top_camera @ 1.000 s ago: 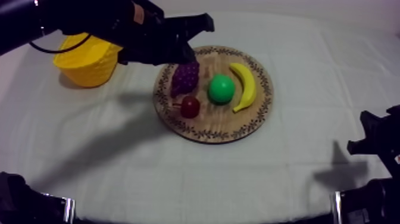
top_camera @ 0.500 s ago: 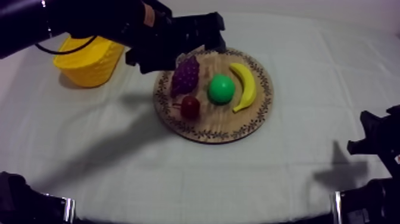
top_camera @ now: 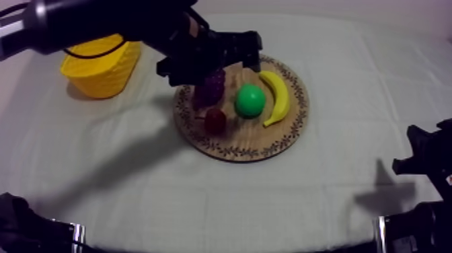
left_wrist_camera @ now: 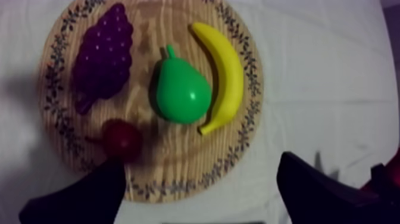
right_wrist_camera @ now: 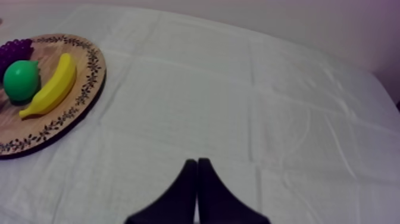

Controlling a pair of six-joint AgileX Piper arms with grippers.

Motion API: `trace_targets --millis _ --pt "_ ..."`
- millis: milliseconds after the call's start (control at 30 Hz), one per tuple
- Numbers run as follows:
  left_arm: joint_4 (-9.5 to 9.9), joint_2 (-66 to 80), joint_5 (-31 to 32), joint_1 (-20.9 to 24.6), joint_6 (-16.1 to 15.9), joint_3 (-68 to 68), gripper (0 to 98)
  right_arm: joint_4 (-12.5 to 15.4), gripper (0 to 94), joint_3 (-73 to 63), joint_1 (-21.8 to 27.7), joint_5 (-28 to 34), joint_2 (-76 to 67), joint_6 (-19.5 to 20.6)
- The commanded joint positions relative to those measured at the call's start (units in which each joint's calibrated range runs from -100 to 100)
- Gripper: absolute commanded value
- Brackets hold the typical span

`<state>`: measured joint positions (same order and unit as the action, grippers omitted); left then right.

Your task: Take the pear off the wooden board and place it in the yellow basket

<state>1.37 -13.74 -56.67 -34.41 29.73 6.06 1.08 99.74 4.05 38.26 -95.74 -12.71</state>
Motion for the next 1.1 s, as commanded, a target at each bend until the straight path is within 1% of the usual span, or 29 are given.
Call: trace_targets --millis 0,133,233,433,733,833,1067 --pt "-0.59 -4.99 -1.05 0.31 -1.02 -3.37 94.0 0.02 0.3 0.04 0.01 -0.03 -0.02 0.0" --pt "-1.9 -12.02 -3.62 0.78 -2.85 -9.35 92.7 0.02 0.3 0.04 0.01 -0.03 -0.02 0.01" --pt "-2.45 -17.22 -6.85 0.88 -3.76 -15.49 91.8 0.02 0.3 0.04 0.01 -0.03 -0.02 0.0" --pt "-2.7 -26.9 -14.72 0.87 -4.7 -27.23 89.9 0.02 0.3 0.04 0.01 -0.03 -0.02 -0.02" --pt "-2.97 -36.77 -27.89 1.08 -4.57 -42.42 82.3 0.02 0.3 0.04 0.01 -0.03 -0.02 0.03" --pt "-3.1 -39.04 -31.27 1.29 -4.04 -45.78 77.2 0.02 0.3 0.04 0.01 -0.03 -0.02 0.0" --pt "-3.36 -42.98 -37.68 1.84 -2.73 -51.15 60.8 0.02 0.3 0.04 0.01 -0.03 -0.02 -0.01"
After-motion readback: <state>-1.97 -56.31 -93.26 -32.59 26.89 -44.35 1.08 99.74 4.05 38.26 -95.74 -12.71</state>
